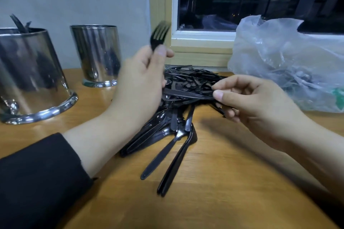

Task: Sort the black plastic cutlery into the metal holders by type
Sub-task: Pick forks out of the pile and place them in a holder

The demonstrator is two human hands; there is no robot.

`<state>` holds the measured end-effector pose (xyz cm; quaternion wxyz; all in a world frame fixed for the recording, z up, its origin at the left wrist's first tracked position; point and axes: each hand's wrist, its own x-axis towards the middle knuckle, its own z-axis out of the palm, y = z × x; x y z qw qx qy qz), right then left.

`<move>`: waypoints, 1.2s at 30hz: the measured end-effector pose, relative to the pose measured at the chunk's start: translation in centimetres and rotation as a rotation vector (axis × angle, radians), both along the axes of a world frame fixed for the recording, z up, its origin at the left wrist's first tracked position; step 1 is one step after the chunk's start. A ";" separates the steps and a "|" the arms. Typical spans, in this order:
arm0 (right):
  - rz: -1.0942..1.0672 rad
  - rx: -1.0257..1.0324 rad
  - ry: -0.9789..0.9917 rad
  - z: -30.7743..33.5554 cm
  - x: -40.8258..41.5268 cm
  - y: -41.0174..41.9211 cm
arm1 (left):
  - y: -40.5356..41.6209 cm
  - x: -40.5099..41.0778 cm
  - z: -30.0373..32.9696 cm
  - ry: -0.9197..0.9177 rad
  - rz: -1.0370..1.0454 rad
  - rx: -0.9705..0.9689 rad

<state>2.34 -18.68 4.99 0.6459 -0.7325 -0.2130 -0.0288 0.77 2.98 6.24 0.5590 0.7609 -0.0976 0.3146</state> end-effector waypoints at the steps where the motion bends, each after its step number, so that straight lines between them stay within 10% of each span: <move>1: 0.032 0.071 0.052 0.0 0.0 0.2 | -0.3 -0.1 -0.3 0.000 0.003 0.138; 6: 0.104 0.232 0.208 0.3 -0.3 0.4 | -0.9 -0.5 -1.2 -0.030 -0.030 0.726; 11: 0.100 0.220 0.220 1.4 -0.4 -0.9 | -1.2 -0.5 -1.1 0.038 -0.063 0.702; 16: -0.446 -0.685 -0.281 2.6 1.9 -6.8 | -1.7 -0.8 -1.0 0.115 -0.046 0.607; 22: -0.398 -1.213 -0.112 1.7 4.0 -11.5 | -2.1 -0.9 -1.4 0.221 -0.096 0.602; 30: -0.378 -1.285 0.045 0.9 4.4 -11.3 | -2.1 -0.9 -1.3 0.230 -0.091 0.559; 36: -0.398 -0.909 -0.050 1.7 3.5 -11.3 | -1.7 -0.4 -1.8 0.239 -0.126 0.434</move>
